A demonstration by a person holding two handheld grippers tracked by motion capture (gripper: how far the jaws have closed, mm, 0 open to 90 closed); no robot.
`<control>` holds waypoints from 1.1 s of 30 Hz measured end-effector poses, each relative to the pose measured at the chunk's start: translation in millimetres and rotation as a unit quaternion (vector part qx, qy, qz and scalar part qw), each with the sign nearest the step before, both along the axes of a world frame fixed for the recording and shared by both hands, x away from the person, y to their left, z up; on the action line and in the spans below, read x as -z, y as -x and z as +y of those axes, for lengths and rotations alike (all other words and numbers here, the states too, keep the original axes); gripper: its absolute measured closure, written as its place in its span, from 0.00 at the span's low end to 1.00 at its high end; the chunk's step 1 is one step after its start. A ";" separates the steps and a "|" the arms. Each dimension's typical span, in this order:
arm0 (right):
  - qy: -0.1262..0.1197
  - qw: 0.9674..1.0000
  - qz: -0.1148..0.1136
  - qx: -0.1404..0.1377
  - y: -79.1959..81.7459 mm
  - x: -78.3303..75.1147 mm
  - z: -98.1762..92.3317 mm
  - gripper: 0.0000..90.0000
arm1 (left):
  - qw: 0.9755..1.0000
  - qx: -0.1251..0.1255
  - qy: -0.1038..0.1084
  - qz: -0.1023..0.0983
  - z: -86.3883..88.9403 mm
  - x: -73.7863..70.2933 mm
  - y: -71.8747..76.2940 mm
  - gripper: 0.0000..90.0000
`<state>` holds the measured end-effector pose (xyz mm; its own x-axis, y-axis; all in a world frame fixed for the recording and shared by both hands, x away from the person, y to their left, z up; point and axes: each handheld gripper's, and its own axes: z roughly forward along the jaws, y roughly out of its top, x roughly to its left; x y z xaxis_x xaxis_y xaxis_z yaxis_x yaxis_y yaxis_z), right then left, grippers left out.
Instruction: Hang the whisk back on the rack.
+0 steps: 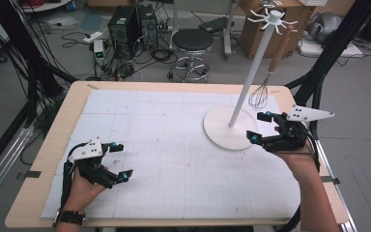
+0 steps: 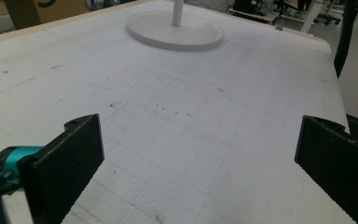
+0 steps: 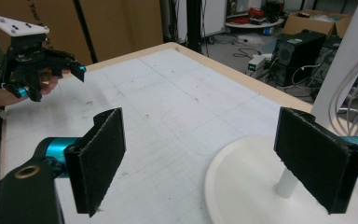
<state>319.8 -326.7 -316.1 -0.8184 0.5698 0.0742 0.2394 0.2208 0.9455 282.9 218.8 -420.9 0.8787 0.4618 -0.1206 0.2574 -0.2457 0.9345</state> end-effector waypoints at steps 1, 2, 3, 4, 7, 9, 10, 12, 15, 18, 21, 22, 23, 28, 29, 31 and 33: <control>-0.001 1.000 0.004 0.001 0.3 3.6 -0.3 0.17 | 1.000 0.001 0.000 0.000 0.0 0.0 0.0 0.02; -0.003 1.000 0.006 0.002 0.5 7.0 -0.3 0.16 | 1.000 0.001 0.000 0.001 -0.2 0.0 0.1 0.02; -0.004 1.000 0.008 0.002 0.7 9.9 -0.1 0.16 | 1.000 0.002 0.001 0.001 -0.5 0.1 0.1 0.02; -0.005 1.000 0.010 0.002 1.2 12.4 0.2 0.16 | 1.000 0.002 0.000 0.001 -0.6 0.1 0.2 0.02; -0.001 1.000 0.014 -0.001 2.4 18.2 2.0 0.16 | 1.000 0.002 -0.002 0.000 -1.0 0.2 0.1 0.02; -0.004 1.000 0.016 -0.001 3.0 21.9 2.8 0.16 | 1.000 0.004 -0.002 0.001 -1.3 0.3 0.2 0.02; -0.007 1.000 0.021 -0.003 3.2 24.1 3.2 0.16 | 1.000 0.004 0.000 0.001 -1.6 0.3 0.3 0.02; -0.006 1.000 0.023 -0.001 3.6 28.0 4.2 0.16 | 1.000 0.004 -0.001 0.002 -1.5 0.3 0.4 0.02; 0.008 1.000 0.023 0.002 5.1 32.0 7.3 0.16 | 1.000 0.006 -0.001 0.002 -1.8 0.3 0.3 0.02; 0.027 1.000 0.015 0.000 8.0 32.5 13.9 0.16 | 1.000 0.006 0.000 0.002 -2.2 0.5 0.3 0.02; 0.038 0.999 0.006 -0.007 10.1 32.9 20.7 0.16 | 1.000 0.004 0.002 0.001 -1.8 0.2 0.3 0.02; 0.039 0.999 0.009 -0.012 11.1 33.1 22.7 0.16 | 1.000 0.004 0.001 0.001 -1.4 -0.1 0.2 0.02; 0.040 0.999 0.008 -0.015 11.5 33.5 24.3 0.16 | 1.000 0.005 0.001 0.000 -1.2 -0.3 0.2 0.02; 0.032 0.999 0.005 -0.016 15.7 40.0 27.5 0.16 | 1.000 0.006 0.003 0.000 -1.4 -0.7 0.5 0.02; 0.031 0.999 0.003 -0.015 16.1 42.4 26.9 0.16 | 1.000 0.006 0.003 0.000 -1.4 -0.7 0.6 0.02; 0.031 0.999 0.012 -0.010 17.9 49.8 26.8 0.16 | 1.000 0.007 0.002 0.000 -1.3 -0.6 0.2 0.02; 0.034 0.999 0.016 -0.010 19.8 55.9 26.9 0.16 | 1.000 0.006 0.003 0.001 -1.7 -0.5 0.5 0.02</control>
<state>300.0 -299.9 -372.0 -0.8277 0.5577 0.0623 0.2642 0.2892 0.9201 282.4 217.1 -420.4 0.8838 0.4509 -0.1249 0.2560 -0.2426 0.9357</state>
